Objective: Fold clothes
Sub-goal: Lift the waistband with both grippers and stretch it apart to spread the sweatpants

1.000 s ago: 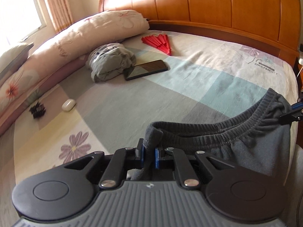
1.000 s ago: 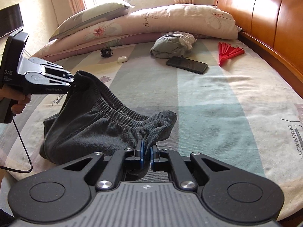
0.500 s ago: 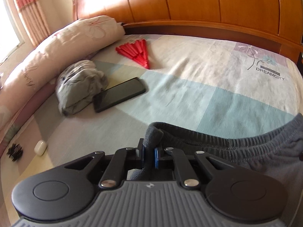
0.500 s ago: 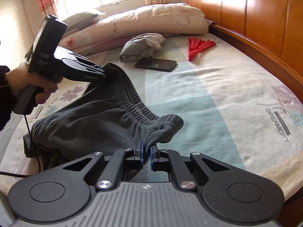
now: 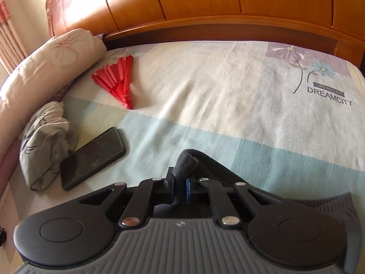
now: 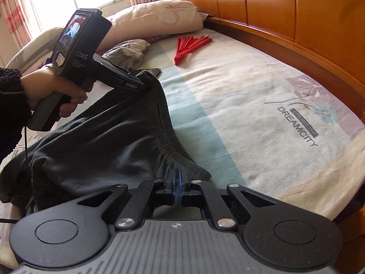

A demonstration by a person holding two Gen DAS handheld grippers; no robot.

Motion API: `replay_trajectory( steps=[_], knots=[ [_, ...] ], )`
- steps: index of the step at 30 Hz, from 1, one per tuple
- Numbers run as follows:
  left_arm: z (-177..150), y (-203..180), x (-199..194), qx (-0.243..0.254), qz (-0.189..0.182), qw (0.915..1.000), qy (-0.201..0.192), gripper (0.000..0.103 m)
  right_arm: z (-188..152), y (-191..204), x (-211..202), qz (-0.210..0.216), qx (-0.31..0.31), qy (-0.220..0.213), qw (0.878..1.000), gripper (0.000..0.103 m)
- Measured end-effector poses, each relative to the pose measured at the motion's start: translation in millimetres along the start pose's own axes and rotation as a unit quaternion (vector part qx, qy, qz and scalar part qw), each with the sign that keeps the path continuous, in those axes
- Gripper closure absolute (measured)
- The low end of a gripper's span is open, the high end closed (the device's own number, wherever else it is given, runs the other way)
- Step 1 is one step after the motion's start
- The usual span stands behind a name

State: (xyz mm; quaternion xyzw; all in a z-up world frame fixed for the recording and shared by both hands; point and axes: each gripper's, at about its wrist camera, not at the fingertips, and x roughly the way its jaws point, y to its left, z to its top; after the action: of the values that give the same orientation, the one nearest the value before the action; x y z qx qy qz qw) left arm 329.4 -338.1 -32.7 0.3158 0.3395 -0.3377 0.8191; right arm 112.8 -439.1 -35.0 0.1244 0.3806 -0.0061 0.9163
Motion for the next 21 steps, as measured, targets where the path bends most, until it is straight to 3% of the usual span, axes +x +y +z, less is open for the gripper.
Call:
replay_trajectory(
  steps=[6,10,12,14,21],
  knots=[
    [19,-12,31,0.012,-0.005,0.9999,0.011,0.098,-8,-21,15,0.011,0.042,0.021,0.999,0.098],
    [25,-6,35,0.001,-0.008,0.9999,0.008,0.098,-17,-32,22,0.035,0.081,0.034,0.996,0.092],
    [21,-7,36,0.009,-0.007,0.9998,0.013,0.097,-20,-36,24,0.051,0.099,0.037,0.993,0.091],
    [16,-7,35,0.015,-0.005,0.9997,0.017,0.090,-22,-39,27,0.065,0.117,0.040,0.990,0.082],
    [-4,5,8,0.007,-0.011,0.9996,0.026,0.089,-27,-56,49,0.122,0.198,0.042,0.972,0.071]
  ],
)
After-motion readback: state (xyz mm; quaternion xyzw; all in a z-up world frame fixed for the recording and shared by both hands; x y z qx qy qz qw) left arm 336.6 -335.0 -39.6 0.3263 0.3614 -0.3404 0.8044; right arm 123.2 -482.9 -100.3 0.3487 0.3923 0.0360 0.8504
